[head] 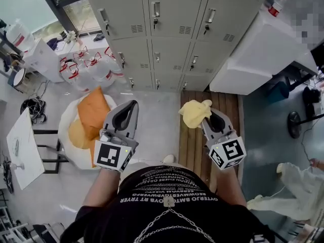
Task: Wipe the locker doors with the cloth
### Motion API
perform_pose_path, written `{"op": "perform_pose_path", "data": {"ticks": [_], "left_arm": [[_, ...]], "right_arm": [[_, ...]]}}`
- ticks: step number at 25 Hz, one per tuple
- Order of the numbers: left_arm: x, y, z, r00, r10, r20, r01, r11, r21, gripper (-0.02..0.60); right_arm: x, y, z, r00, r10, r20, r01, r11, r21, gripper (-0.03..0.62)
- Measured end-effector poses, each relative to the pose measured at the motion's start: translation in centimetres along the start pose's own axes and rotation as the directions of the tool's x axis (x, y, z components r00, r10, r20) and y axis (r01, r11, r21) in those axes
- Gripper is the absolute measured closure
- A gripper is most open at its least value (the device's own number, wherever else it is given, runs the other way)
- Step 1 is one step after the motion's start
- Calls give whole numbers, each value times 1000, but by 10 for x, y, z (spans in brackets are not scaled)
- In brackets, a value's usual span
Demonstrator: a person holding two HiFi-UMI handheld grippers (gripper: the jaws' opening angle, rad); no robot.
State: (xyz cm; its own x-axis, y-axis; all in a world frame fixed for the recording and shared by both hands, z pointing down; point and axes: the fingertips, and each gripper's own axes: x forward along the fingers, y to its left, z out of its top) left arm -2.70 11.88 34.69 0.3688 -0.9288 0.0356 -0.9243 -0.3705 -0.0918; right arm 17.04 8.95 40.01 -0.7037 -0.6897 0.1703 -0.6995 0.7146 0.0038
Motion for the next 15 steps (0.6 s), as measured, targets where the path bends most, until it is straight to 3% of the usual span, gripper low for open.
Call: {"op": "perform_pose_path", "data": {"ticks": [12,15], "left_arm": [[23,-23,3,998,-25,-49,28,998,63,578],[26,-20,-7,997,-29,-65,32,998,46,578]], "right_arm": [[-9,-23,2,1000,-5,28,4,1000,18,526],[-5,-27,-3,1000,-12,21,12,1000,23,526]]}}
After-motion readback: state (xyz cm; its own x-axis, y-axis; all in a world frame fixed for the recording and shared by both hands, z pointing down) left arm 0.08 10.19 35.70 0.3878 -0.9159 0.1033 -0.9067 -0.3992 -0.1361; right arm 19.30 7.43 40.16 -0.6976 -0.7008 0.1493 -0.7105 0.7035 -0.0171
